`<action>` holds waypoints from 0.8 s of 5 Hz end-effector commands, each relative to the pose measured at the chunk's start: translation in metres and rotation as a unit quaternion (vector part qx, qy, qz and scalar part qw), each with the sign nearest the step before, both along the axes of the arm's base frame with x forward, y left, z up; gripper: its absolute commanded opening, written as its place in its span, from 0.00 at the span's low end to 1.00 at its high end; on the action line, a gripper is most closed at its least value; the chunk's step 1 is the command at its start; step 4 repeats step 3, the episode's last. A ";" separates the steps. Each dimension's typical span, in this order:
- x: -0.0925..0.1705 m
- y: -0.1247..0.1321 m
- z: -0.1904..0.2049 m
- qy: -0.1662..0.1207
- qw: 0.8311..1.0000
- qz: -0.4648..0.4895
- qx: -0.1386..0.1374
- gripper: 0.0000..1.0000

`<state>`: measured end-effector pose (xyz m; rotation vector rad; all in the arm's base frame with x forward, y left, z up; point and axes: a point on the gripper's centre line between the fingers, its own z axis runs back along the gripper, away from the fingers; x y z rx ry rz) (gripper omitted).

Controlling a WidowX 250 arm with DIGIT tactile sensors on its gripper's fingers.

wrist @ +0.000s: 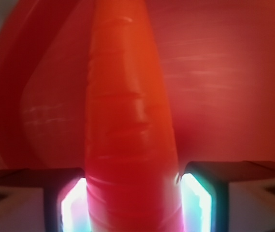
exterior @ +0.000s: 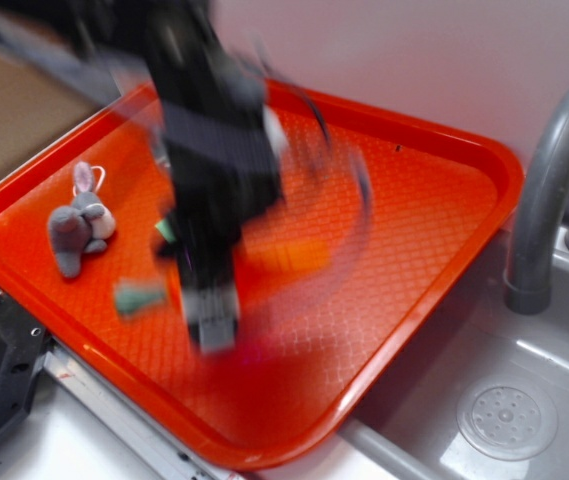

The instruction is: Grab the carrot.

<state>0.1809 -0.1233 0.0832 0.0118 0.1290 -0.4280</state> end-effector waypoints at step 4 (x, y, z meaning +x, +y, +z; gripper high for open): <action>0.020 0.079 0.128 -0.131 0.968 0.213 -0.034 0.00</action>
